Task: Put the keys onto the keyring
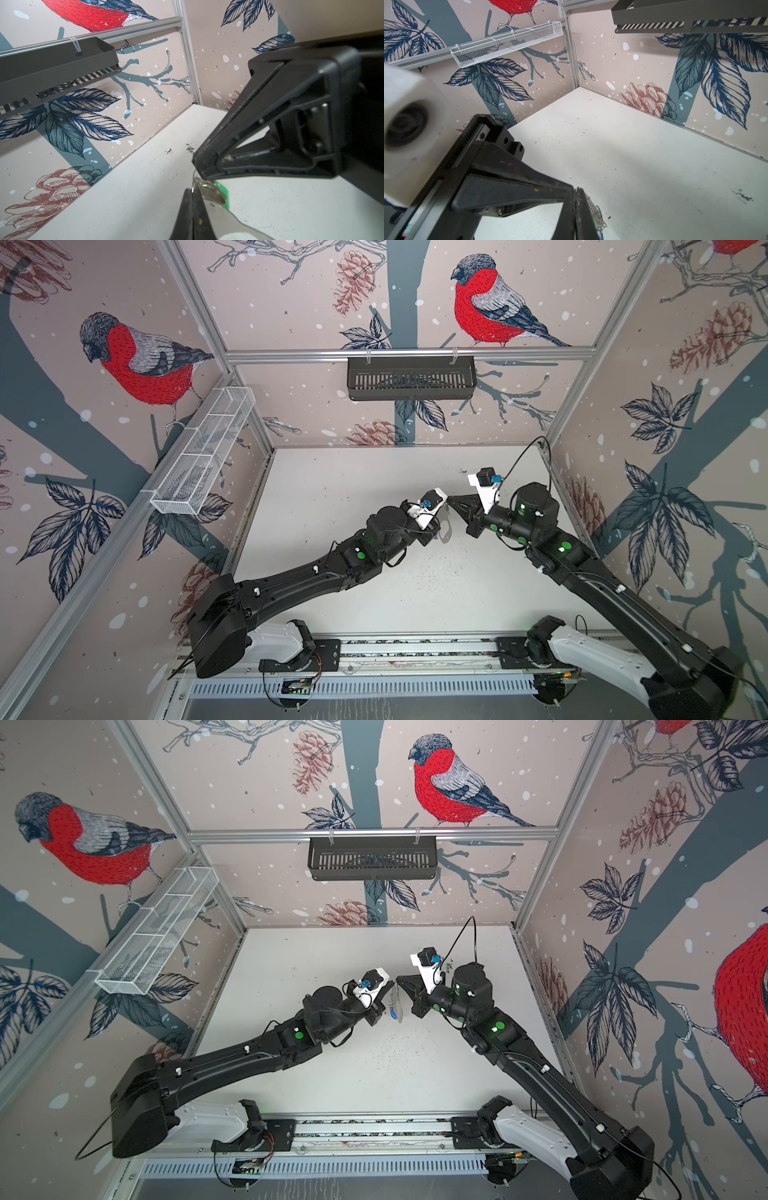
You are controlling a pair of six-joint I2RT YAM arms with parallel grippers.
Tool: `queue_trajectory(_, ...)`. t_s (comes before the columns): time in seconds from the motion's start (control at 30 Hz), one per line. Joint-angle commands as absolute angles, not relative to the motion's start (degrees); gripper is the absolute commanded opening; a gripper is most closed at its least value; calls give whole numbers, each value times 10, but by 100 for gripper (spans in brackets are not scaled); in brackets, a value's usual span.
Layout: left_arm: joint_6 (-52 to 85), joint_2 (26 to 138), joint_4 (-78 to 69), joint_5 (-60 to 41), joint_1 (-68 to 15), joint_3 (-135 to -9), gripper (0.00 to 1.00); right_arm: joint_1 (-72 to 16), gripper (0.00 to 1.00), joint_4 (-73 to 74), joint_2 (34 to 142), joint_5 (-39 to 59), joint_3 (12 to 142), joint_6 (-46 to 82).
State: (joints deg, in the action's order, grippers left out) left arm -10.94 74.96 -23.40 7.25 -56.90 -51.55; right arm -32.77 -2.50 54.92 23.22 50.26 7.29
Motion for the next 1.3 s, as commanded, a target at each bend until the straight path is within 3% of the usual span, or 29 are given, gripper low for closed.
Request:
queue_trajectory(0.0,-113,747,-259,66,-573,-514,0,-327,0,-5,549,223,509,64)
queue_trajectory(1.27,-113,742,-258,59,-576,-508,0,-325,0,-3,556,215,511,73)
